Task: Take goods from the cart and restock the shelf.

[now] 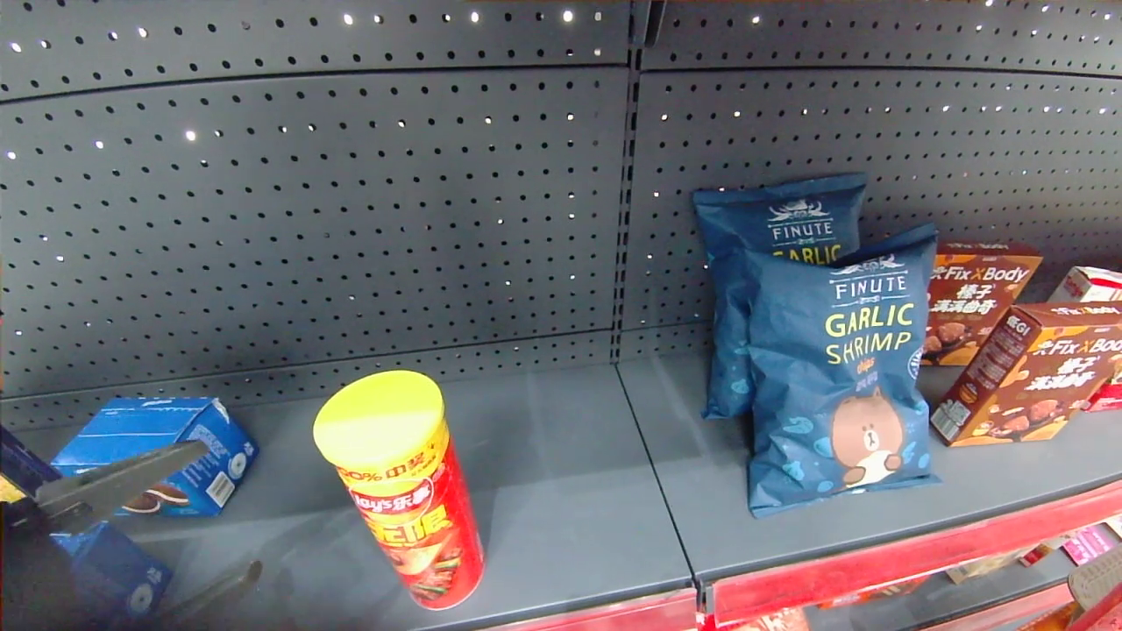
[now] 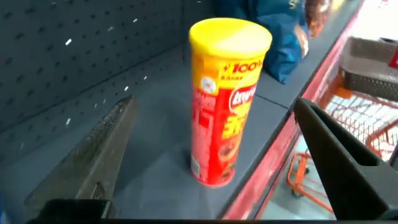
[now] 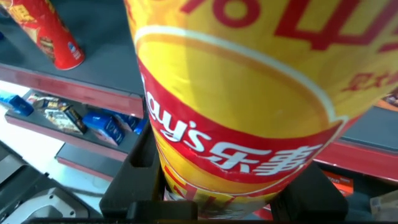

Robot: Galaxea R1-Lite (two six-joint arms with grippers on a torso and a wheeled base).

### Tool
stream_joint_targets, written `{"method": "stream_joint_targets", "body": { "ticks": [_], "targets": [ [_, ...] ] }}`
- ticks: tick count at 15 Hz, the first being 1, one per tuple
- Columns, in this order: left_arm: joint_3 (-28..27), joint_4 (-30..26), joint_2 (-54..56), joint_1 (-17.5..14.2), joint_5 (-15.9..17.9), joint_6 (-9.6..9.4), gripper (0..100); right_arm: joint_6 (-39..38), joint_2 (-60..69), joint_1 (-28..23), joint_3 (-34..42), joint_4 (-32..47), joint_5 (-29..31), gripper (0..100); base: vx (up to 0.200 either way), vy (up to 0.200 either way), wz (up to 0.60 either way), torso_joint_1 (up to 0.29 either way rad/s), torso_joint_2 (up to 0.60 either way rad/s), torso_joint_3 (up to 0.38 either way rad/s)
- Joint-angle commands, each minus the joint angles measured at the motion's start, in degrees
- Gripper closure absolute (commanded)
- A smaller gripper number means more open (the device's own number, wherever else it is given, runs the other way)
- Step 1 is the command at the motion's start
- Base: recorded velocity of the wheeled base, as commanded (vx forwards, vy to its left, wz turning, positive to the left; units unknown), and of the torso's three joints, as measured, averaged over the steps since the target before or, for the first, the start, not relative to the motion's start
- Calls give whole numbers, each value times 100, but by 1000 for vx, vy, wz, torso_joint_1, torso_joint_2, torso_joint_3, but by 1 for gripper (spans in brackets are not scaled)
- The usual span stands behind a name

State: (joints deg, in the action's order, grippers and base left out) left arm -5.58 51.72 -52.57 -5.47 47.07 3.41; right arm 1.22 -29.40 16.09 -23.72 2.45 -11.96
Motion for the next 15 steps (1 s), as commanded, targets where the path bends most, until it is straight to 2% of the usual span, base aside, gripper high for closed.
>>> {"method": "stream_joint_targets", "body": {
  "ticks": [1,2,3,4,5,6,7,8,9,10,11,14,15],
  "targets": [
    [-92,-1033,1671,-446,-66,397,0,1,110,-45,-53,1,9,100,0,0,0,0,0,0],
    [-189,-1569,2347,-481,-260,696,0,1,163,-36,-62,1,124,100,0,0,0,0,0,0],
    [-241,-2017,2813,-490,-497,757,0,1,181,-27,-71,1,159,100,0,0,0,0,0,0],
    [-277,-2474,3270,-490,-787,757,0,1,189,-36,-71,1,159,100,0,0,0,0,0,0],
    [-312,-2755,3543,-490,-927,757,0,1,198,-36,-71,1,168,100,0,0,0,0,0,0],
    [-408,-3476,4158,-551,-1112,757,0,1,242,-36,-80,1,168,100,0,0,0,0,0,0],
    [-461,-4065,4650,-727,-1138,757,0,1,277,-45,-80,1,168,100,0,0,0,0,0,0],
    [-435,-4214,4764,-797,-1209,669,0,1,286,-45,-80,1,168,100,0,0,0,0,0,0],
    [-488,-4232,4729,-815,-1815,608,0,1,365,-36,-62,10,212,100,0,0,0,0,0,0],
    [-435,-4241,4729,-815,-2035,573,0,1,383,-36,-53,10,238,100,0,0,0,0,0,0],
    [-259,-4223,4729,-815,-2562,415,0,1,409,-36,-36,19,247,100,0,0,0,0,0,0],
    [550,-4232,4729,-815,-4566,-227,0,-8,462,-36,-62,27,255,100,0,0,0,0,0,0],
    [558,-4320,4729,-815,-4988,-280,0,-8,435,-45,-71,19,255,100,0,0,0,0,0,0]
  ]
}}
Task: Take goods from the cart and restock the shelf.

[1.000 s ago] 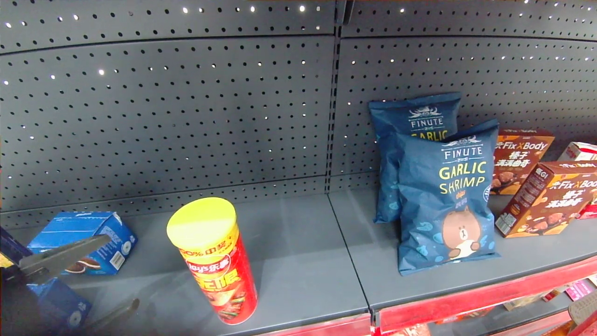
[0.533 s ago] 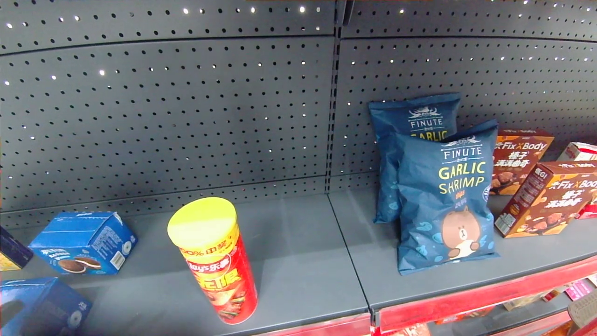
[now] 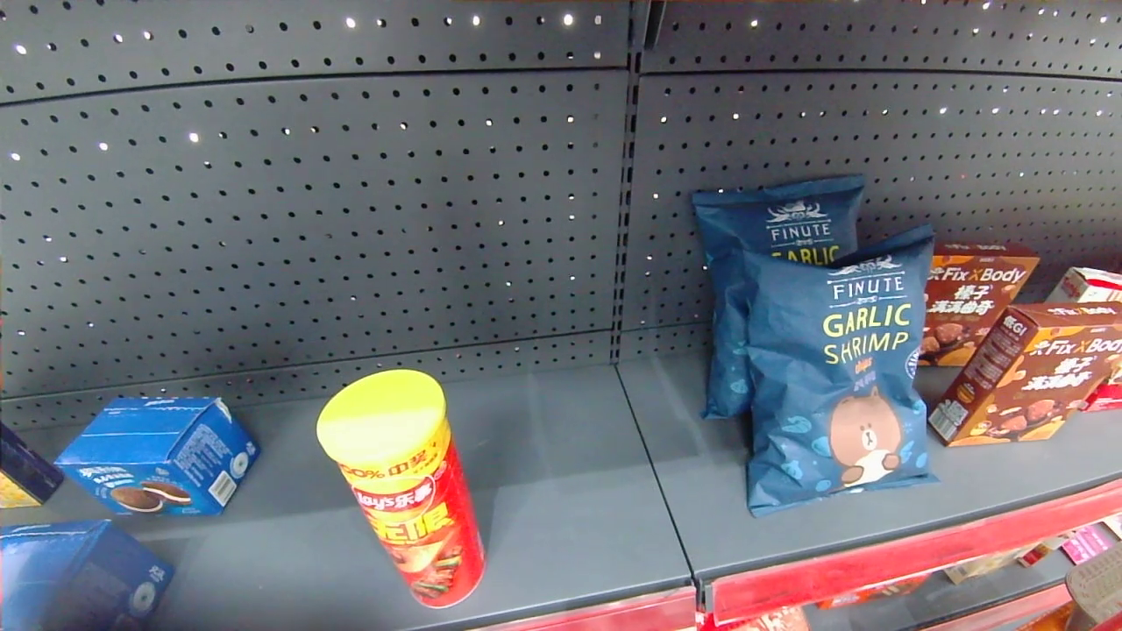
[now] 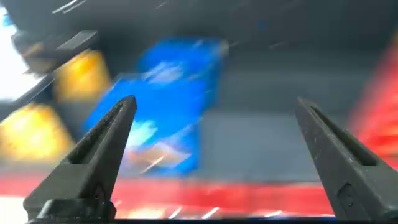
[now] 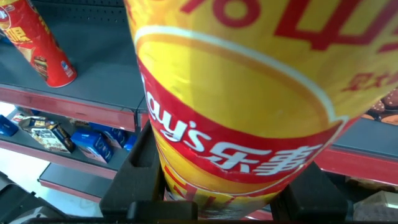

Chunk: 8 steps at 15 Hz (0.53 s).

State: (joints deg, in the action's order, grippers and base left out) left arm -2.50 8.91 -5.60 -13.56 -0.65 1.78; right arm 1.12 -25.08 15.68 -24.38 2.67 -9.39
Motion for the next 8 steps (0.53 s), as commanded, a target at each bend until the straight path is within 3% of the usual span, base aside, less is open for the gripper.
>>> {"method": "stream_joint_targets", "body": {
  "ticks": [1,3,4,7,8],
  "targets": [
    [250,-214,32,-7,-392,-125,0,2,3,6,-5,-3,-2,100,0,0,0,0,0,0],
    [250,-601,32,-7,-946,-160,0,2,-24,14,-5,-12,-11,100,0,0,0,0,0,0],
    [250,-601,32,-7,-1025,-143,0,2,-24,14,-5,-21,-11,100,0,0,0,0,0,0],
    [250,-601,32,-7,-885,-196,0,2,-41,85,-23,-30,-46,100,0,0,0,0,0,0],
    [250,-751,32,-7,-419,-99,0,-7,-59,93,-84,-30,-81,100,0,0,0,0,0,0]
  ]
}}
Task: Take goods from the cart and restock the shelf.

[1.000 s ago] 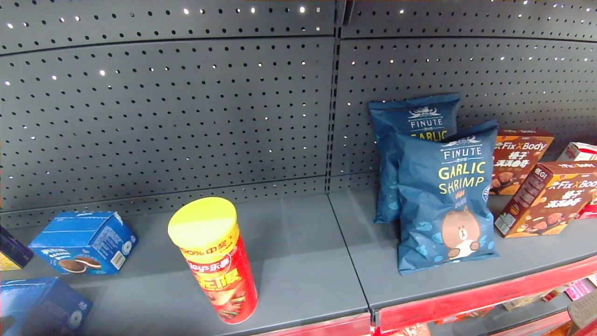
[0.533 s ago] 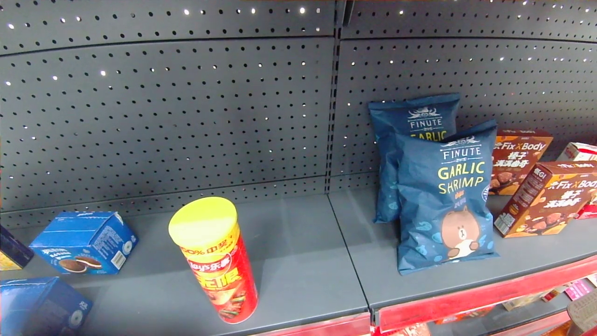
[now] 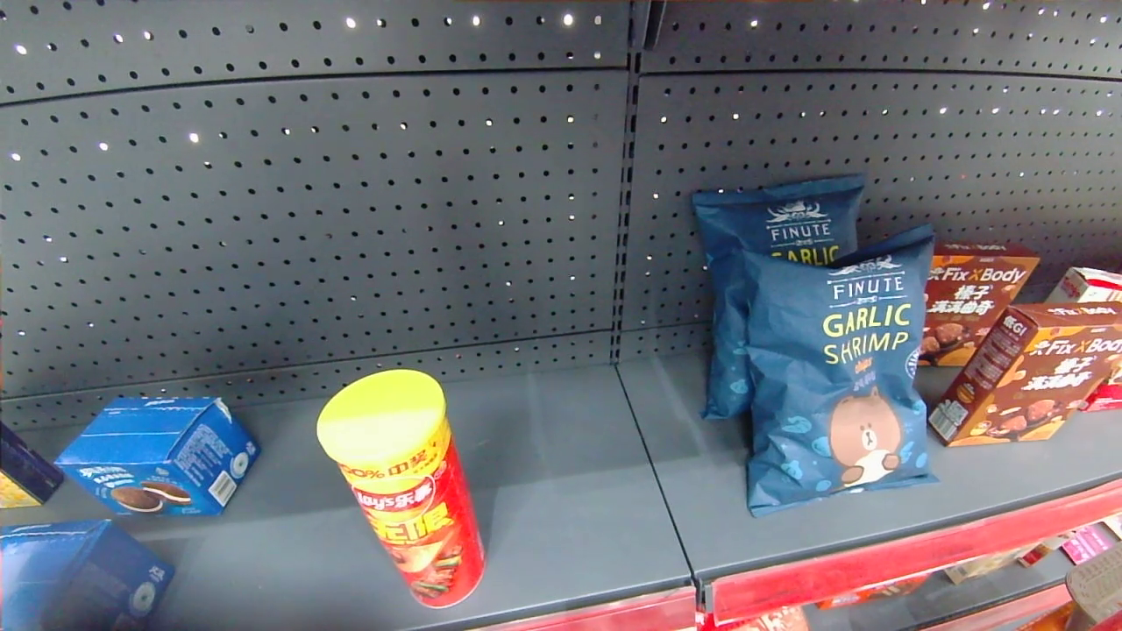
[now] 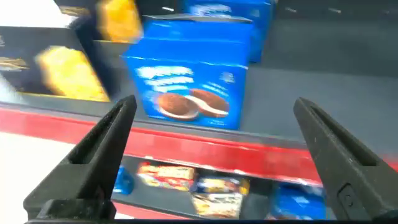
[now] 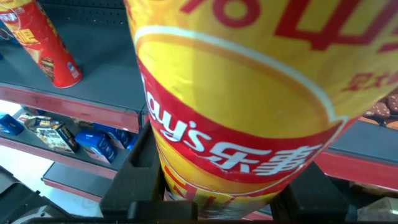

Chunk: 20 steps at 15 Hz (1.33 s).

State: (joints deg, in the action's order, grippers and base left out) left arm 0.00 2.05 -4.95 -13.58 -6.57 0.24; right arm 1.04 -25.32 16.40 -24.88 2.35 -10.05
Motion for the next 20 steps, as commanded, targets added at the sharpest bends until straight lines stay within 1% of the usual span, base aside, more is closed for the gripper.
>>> {"method": "stream_joint_targets", "body": {
  "ticks": [1,3,4,7,9,11,12,13,15,17,20],
  "targets": [
    [0,-196,-32,5,367,37,0,-16,-52,21,-78,11,-59,100,0,0,0,0,0,0],
    [0,-205,-32,13,499,20,0,-16,-78,21,-175,11,-77,100,0,0,0,0,0,0],
    [0,-205,-41,5,534,46,0,-7,-114,74,-245,20,-85,100,0,0,0,0,0,0],
    [0,-205,-41,5,525,37,0,55,-131,294,-245,20,-77,100,0,0,0,0,0,0],
    [0,-205,-41,5,525,37,0,151,-342,399,-483,28,-24,100,0,0,0,0,0,0],
    [0,-205,-41,5,525,37,0,151,-738,347,-737,20,20,100,0,0,0,0,0,0],
    [0,-205,-41,5,525,37,0,151,-738,347,-737,20,20,100,0,0,0,0,0,0],
    [0,-205,-41,5,525,37,0,151,-1089,329,-975,55,310,100,0,0,0,0,0,0],
    [0,-205,-41,5,525,37,0,142,-1230,399,-1010,37,345,100,0,0,0,0,0,0],
    [0,-205,-41,5,525,37,0,116,-1195,487,-1001,37,354,100,0,0,600,-2,2,2],
    [0,-205,-41,5,525,37,0,81,-1247,487,-1221,11,310,100,0,0,600,-1,4,4]
  ]
}}
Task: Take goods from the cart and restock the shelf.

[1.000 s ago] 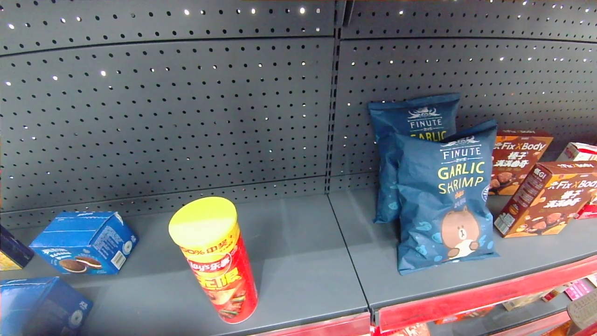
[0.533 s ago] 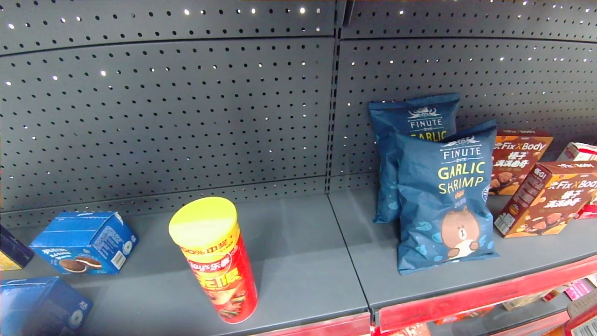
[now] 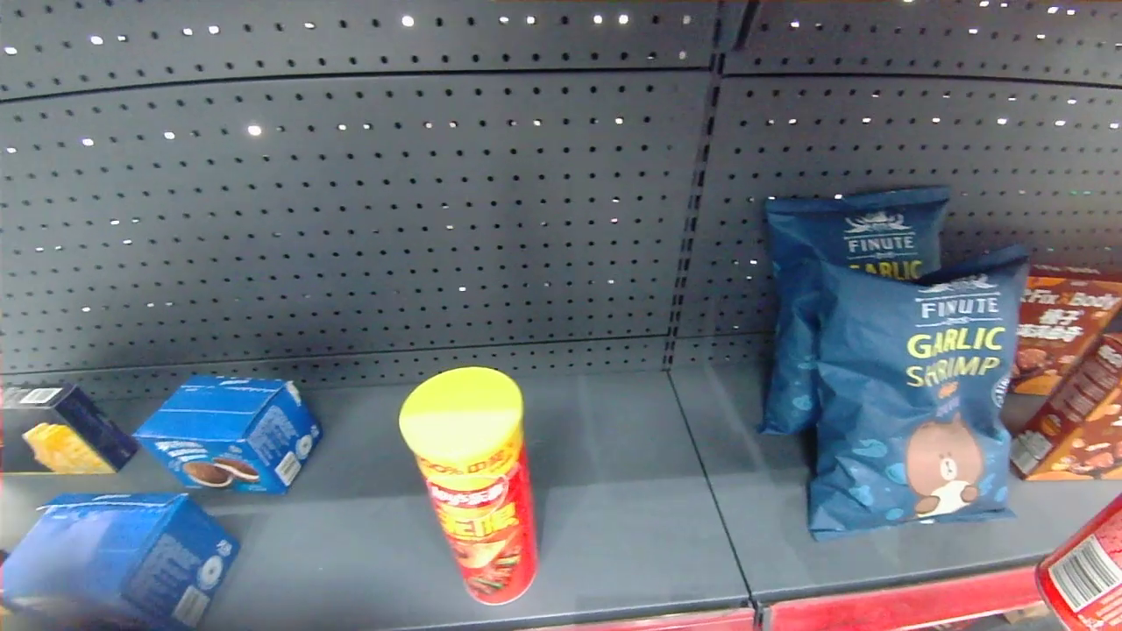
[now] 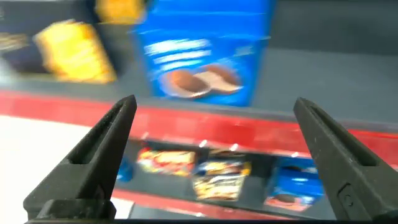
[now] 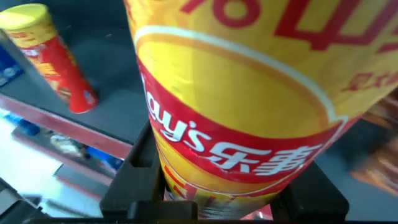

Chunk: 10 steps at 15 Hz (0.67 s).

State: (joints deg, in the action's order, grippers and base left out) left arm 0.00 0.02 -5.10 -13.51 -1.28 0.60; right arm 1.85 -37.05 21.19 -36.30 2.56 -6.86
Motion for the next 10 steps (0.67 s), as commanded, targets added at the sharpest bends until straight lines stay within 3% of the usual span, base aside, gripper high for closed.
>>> {"method": "stream_joint_targets", "body": {
  "ticks": [1,2,6,10],
  "targets": [
    [0,-2,-27,-3,-4,2,0,-1,-83,17,-123,-10,-70,100,0,0,600,2,-2,-7],
    [0,-2,-27,-3,-4,2,0,-1,-83,35,-123,-10,-96,100,0,0,600,-2,7,2],
    [0,-2,-27,-3,-4,2,0,43,-171,202,44,-19,-131,100,0,0,0,0,0,0],
    [0,-2,-27,-3,-4,2,0,43,-725,738,106,-212,-78,100,0,0,0,0,0,0]
  ]
}}
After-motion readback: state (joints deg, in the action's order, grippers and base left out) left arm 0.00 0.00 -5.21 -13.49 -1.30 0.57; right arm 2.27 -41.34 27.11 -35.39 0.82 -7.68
